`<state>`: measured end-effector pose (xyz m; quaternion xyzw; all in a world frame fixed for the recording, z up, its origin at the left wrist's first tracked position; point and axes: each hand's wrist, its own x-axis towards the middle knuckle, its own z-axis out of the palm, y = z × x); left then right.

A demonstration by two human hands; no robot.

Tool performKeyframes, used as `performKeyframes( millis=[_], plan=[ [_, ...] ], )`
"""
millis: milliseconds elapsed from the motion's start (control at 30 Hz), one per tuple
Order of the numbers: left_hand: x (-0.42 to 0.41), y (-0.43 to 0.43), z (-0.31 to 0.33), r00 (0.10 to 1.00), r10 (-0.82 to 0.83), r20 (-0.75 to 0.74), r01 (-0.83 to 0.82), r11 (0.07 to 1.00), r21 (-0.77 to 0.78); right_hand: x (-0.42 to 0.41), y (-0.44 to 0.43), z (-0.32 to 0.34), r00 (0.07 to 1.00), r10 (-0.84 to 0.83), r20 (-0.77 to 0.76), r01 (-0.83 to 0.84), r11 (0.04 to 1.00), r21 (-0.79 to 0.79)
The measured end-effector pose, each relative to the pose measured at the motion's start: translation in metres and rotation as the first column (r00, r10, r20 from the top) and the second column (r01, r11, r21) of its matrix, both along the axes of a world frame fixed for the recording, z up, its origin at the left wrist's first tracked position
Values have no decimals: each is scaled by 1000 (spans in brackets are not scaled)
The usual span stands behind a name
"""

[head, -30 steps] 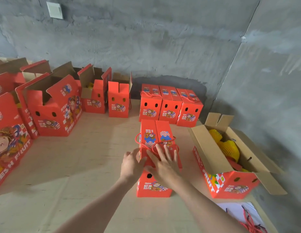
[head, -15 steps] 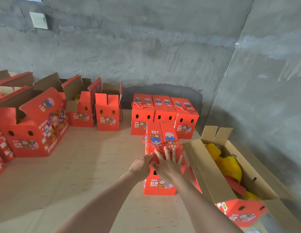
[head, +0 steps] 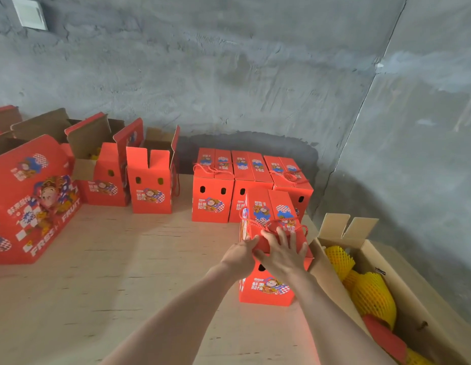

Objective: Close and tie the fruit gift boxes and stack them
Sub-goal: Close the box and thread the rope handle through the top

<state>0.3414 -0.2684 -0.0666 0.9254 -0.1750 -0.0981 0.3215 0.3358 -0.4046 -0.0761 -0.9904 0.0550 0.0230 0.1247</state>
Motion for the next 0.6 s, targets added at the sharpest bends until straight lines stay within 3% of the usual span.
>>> performKeyframes(
  millis=[267,367,500,600],
  plan=[
    [21,-9,3,992,-21,-125,4,991,-136,33,0,9,998,-56,-42,61,990,129],
    [16,-9,1,983,56,-174,-103,955,-277,39,-9,5,993,-55,-107,58,998,31],
    [-2,-8,-1,966,234,-113,-259,900,-349,42,-6,1,996,-55,-76,49,996,-68],
    [-22,5,5,949,314,-17,-297,879,-374,29,-4,2,999,-33,40,34,999,-32]
  ],
)
